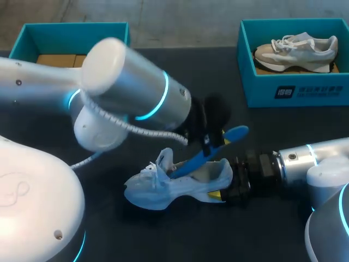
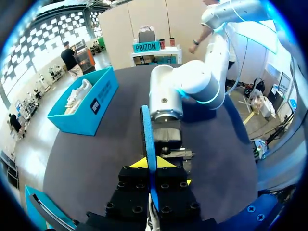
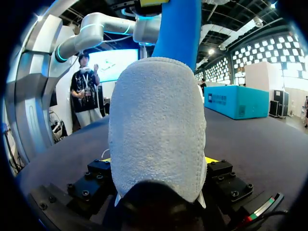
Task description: Take the shoe out of the shoebox, open the shoe tongue, remove and reinsert the insole, then place the shoe into the shoebox
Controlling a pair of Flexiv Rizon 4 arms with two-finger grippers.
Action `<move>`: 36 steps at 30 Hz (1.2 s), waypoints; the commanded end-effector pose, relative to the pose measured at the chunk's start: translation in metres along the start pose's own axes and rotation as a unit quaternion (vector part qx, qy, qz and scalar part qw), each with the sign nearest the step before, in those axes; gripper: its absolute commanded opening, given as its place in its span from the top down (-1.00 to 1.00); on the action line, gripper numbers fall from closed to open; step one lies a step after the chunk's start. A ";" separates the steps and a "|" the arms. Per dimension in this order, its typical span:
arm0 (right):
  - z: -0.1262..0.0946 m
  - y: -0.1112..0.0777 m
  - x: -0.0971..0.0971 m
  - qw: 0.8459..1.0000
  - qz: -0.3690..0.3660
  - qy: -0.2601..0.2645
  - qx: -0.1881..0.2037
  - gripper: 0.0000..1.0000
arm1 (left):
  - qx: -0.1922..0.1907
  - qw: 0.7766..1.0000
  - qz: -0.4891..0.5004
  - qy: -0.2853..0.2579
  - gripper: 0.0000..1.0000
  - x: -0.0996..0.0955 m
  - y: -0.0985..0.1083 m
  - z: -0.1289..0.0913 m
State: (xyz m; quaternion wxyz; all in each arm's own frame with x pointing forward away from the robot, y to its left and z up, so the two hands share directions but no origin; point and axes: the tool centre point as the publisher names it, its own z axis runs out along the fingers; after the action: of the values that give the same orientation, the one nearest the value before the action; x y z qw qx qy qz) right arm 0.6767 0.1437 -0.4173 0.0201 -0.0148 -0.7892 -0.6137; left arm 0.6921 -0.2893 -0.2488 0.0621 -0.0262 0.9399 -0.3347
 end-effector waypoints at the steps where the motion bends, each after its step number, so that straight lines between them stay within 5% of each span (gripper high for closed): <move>1: 0.002 -0.001 0.001 1.000 0.000 -0.001 0.001 1.00 | -0.028 0.999 -0.003 0.038 1.00 -0.009 -0.017 -0.019; 5: 0.002 -0.001 0.001 1.000 0.000 -0.001 0.001 1.00 | -0.019 0.998 -0.005 0.061 1.00 -0.011 -0.032 -0.034; 18: 0.002 -0.001 0.001 1.000 0.000 -0.001 0.001 1.00 | 0.092 0.993 0.006 0.079 1.00 0.002 -0.071 -0.089; 28: 0.002 -0.001 0.001 1.000 0.000 -0.001 0.001 1.00 | 0.180 0.980 0.005 0.080 1.00 0.010 -0.105 -0.157; 36: 0.002 -0.001 0.001 1.000 0.000 -0.001 0.001 1.00 | 0.180 0.980 0.005 0.080 1.00 0.010 -0.105 -0.157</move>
State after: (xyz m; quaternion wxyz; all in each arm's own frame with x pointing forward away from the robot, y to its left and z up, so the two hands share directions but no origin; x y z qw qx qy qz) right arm 0.6767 0.1437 -0.4174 0.0201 -0.0148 -0.7892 -0.6137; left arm 0.6643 -0.2853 -0.0655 -0.0081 0.0162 0.8671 -0.4977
